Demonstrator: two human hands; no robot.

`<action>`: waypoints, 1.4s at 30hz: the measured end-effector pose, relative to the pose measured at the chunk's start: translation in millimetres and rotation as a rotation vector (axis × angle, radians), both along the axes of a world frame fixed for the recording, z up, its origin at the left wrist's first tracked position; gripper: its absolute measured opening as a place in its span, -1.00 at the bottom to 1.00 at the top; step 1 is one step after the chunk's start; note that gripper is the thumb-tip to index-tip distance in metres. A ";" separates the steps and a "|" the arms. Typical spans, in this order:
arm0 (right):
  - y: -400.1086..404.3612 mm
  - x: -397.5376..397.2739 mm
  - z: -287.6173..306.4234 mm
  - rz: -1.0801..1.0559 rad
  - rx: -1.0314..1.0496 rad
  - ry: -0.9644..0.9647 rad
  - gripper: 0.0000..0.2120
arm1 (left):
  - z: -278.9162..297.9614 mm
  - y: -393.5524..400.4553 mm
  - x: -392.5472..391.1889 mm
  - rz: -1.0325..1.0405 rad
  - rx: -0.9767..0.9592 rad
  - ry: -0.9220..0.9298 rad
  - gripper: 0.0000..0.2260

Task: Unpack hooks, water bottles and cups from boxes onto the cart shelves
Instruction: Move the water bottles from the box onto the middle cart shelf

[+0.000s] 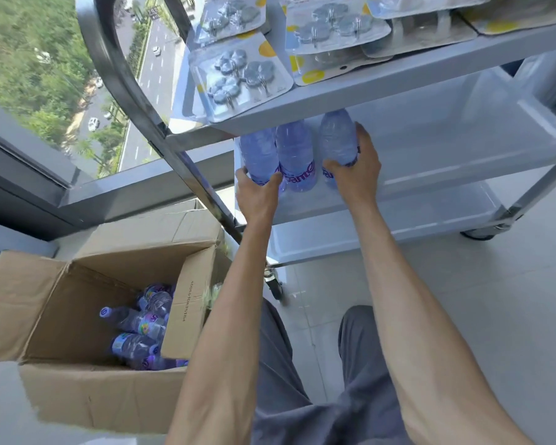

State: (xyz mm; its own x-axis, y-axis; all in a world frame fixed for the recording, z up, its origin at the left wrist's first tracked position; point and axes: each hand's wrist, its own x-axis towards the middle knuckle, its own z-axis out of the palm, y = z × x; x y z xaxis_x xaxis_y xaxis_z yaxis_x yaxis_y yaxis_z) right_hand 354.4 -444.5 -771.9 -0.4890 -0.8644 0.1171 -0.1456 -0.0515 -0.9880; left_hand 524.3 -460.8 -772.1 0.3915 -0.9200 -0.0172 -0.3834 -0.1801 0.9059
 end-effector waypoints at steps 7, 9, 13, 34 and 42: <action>-3.9 3.1 -13.1 0.051 0.055 -0.029 -0.22 | -10.8 1.2 -0.5 0.028 -0.052 -0.009 -0.50; 7.7 8.6 -18.7 -0.073 0.087 -0.079 -0.27 | -12.5 6.0 2.9 0.039 -0.034 -0.019 -0.52; 42.8 29.8 -31.8 -0.325 0.119 -0.142 -0.53 | -17.5 34.8 23.8 0.079 -0.114 0.048 -0.73; 102.6 336.8 -66.0 0.713 0.390 0.269 -0.56 | -130.7 106.0 306.9 0.438 0.570 0.077 -0.69; 81.3 371.7 -102.0 0.793 0.777 0.292 -0.73 | -177.5 119.9 330.8 0.288 0.922 0.105 -0.58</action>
State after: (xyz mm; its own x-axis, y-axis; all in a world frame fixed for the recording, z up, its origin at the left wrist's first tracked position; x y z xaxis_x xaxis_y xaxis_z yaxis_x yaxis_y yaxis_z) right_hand 726.1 -363.1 -873.9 0.1831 -0.8056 -0.5635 -0.5733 0.3781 -0.7269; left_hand 855.1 -340.9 -949.5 0.5550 -0.3968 -0.7311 -0.1391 -0.9108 0.3887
